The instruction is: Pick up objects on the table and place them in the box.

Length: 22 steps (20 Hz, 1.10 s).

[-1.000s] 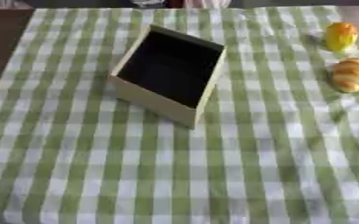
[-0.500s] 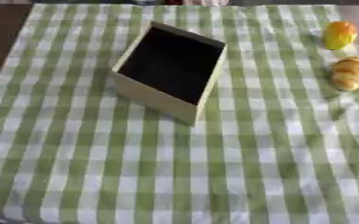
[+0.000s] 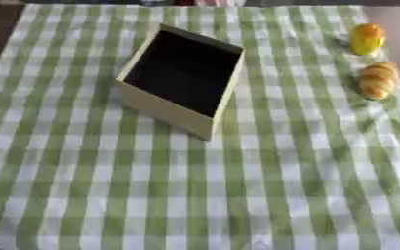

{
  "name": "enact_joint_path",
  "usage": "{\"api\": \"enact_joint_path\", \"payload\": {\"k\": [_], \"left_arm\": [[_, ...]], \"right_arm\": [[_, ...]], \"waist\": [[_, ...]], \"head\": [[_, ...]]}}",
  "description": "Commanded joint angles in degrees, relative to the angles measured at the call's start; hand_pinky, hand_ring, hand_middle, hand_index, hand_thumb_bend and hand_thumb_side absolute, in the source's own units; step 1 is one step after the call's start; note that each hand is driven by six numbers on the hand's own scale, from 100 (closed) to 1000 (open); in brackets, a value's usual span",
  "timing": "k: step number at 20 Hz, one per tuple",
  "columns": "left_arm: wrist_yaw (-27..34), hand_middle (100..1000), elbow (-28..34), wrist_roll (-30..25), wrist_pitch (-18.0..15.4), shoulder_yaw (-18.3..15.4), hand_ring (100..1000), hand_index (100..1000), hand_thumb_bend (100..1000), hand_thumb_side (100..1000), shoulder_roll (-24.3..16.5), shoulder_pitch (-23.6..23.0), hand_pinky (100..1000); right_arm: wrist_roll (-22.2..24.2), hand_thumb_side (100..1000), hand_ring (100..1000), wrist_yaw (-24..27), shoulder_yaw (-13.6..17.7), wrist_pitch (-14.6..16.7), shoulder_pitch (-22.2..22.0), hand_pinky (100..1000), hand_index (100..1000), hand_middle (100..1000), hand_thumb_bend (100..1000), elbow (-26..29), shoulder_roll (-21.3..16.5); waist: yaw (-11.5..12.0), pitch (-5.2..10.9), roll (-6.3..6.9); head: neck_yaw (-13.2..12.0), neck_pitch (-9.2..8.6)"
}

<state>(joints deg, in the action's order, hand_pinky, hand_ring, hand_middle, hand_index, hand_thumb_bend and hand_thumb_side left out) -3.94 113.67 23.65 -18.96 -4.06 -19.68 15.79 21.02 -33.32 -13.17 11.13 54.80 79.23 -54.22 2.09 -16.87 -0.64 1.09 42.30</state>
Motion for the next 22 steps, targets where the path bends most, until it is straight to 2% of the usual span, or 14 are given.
{"api": "enact_joint_path", "payload": {"k": [1, 6, 9, 11, 12, 16, 19, 22], "left_arm": [[0.00, 818, 0.92, -0.27, 0.05, 0.11, 732, 844, 215, 642, -1.67, 0.28, 673], [0.09, 819, 0.92, -0.43, 0.09, 0.30, 732, 844, 214, 644, -1.71, 0.37, 672], [0.22, 819, 0.92, -0.58, 0.16, 0.40, 733, 843, 213, 645, -1.65, 0.42, 673], [0.27, 819, 0.92, -0.71, 0.14, 0.48, 733, 843, 212, 645, -1.63, 0.48, 672], [0.31, 820, 0.92, -0.77, 0.15, 0.52, 733, 843, 211, 645, -1.61, 0.49, 672], [0.43, 821, 0.92, -1.01, 0.28, 0.65, 733, 843, 208, 647, -1.49, 0.55, 672], [0.49, 822, 0.92, -1.15, 0.35, 0.68, 733, 843, 206, 650, -1.42, 0.55, 672], [0.50, 823, 0.92, -1.27, 0.49, 0.70, 734, 843, 204, 653, -1.38, 0.55, 672]], "right_arm": [[4.34, 581, 940, -3.56, -1.69, 4.65, 2.23, 870, 945, 965, 260, -5.35, -0.33], [9.63, 478, 942, -5.14, -2.20, 9.50, 3.11, 876, 939, 954, 330, -8.89, 0.52], [12.31, 286, 937, -4.78, -2.02, 11.34, 3.86, 879, 922, 936, 422, -9.71, 1.21], [13.63, 193, 931, -4.45, -1.99, 12.13, 4.52, 880, 915, 925, 456, -10.23, 1.84], [14.25, 103, 930, -4.17, -2.08, 12.51, 4.88, 881, 912, 925, 481, -10.46, 2.18], [15.96, 100, 932, -4.81, -2.44, 13.39, 6.18, 880, 906, 931, 387, -11.79, 3.43], [16.64, 100, 934, -5.83, -2.57, 13.83, 6.07, 883, 902, 932, 355, -13.14, 3.76], [17.26, 100, 932, -5.91, -2.45, 14.22, 5.05, 883, 897, 925, 363, -13.63, 3.36]], "waist": [[-0.07, 1.21, -0.15], [-0.04, 1.16, -0.18], [-0.05, 1.17, -0.08], [-0.04, 1.16, 0.01], [-0.02, 1.14, 0.04], [0.06, 1.02, 0.14], [0.13, 0.84, 0.13], [0.13, 0.66, 0.08]], "head": [[-0.12, -0.07], [-0.23, -0.23], [-0.24, -0.19], [-0.22, -0.16], [-0.18, -0.17], [0.19, -0.22], [0.52, -0.35], [0.73, -0.34]]}}
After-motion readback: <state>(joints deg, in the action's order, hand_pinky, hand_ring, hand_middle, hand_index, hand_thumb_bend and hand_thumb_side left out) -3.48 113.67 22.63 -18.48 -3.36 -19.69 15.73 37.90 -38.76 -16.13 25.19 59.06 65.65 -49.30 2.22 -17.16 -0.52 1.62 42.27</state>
